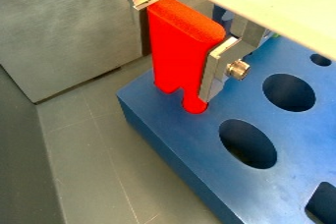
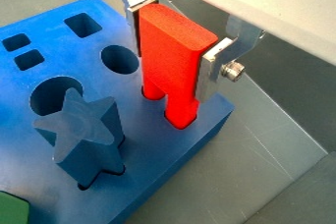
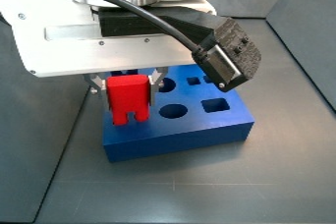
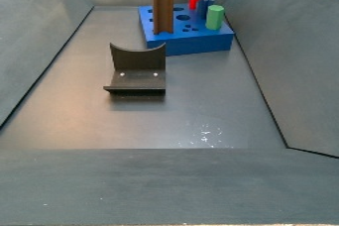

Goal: Pick up the square-circle object. Move up. Place the square-circle object on the fixture. Regrasp the square-circle object. Rotate the square-circle object. Move to above the board. Insert the square-circle object.
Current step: Insert the square-circle object.

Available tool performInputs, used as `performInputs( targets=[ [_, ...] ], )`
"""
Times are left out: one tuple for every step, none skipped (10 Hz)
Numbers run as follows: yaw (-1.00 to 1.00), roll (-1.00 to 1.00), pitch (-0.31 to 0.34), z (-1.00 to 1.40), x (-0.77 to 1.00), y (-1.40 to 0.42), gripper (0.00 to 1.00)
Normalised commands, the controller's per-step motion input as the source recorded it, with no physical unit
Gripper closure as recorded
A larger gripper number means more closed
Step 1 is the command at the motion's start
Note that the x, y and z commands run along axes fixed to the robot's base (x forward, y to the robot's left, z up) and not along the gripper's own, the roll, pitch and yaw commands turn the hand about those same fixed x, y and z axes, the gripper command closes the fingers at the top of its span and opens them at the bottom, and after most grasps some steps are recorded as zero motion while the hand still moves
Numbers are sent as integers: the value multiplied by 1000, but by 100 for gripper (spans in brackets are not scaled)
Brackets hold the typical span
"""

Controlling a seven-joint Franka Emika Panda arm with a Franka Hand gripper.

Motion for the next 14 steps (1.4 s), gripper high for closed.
performInputs(
  targets=[
    [0, 49, -107, -1000, 134, -83, 100],
    [54, 0, 0, -1000, 380, 11, 100],
    [80, 0, 0, -1000, 417, 100, 100],
    [66, 0, -50, -1000, 229, 94, 100],
    [0, 0, 0, -29, 0, 0, 100],
    [0, 103, -141, -909, 0, 0, 100],
    [0, 71, -110, -1000, 0, 0, 100],
    [0, 63, -97, -1000, -3, 0, 100],
    [-3, 59, -87, -1000, 0, 0, 100],
    [-26, 0, -194, -391, 0, 0, 100],
    [0, 0, 0, 0, -6, 60, 100],
    [0, 131, -289, -597, -123, 37, 100],
    [-14, 133, -274, -611, -74, 0, 100],
    [0, 0, -16, 0, -11, 0, 100]
  ],
)
